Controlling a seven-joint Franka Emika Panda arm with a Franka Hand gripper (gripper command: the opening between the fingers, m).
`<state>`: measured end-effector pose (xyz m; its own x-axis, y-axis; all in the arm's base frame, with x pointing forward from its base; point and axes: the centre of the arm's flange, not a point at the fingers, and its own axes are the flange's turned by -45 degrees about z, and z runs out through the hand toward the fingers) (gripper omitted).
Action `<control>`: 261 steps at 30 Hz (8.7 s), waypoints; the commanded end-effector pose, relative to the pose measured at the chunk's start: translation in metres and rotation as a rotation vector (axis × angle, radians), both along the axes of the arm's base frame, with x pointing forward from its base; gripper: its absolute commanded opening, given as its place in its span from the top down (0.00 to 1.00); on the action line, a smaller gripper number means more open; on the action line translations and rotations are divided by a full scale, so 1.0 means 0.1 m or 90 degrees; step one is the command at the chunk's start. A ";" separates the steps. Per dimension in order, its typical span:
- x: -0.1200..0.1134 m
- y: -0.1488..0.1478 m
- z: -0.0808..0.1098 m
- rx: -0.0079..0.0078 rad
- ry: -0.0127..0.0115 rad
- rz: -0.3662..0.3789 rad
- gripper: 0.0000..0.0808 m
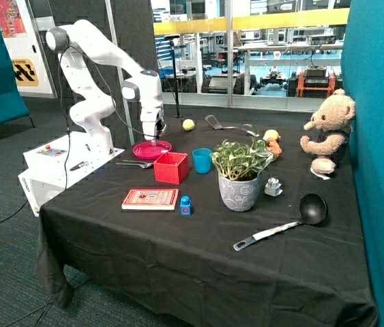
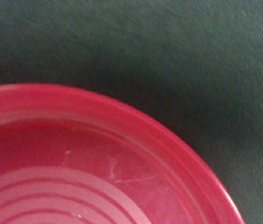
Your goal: Set the table
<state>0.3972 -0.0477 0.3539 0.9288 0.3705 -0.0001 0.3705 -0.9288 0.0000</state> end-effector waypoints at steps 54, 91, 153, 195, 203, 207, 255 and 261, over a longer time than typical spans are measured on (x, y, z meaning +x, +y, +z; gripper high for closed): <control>1.24 0.46 0.50 0.0000 0.0000 0.005 0.79; 1.80 0.08 0.56 0.0000 0.0000 -0.061 0.64; 2.14 0.00 0.10 0.0000 0.0000 -0.084 0.65; 2.17 0.01 -0.09 0.0000 0.0000 -0.074 0.67; 2.16 -0.03 -0.11 0.0000 0.0000 -0.078 0.68; 2.16 -0.06 -0.12 0.0000 0.0000 -0.081 0.71; 2.19 -0.01 0.05 0.0000 0.0000 -0.077 1.00; 2.18 0.01 0.13 0.0000 0.0000 -0.071 1.00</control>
<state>0.6125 -0.0487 0.3536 0.9661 0.2578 0.0097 0.2578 -0.9662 0.0016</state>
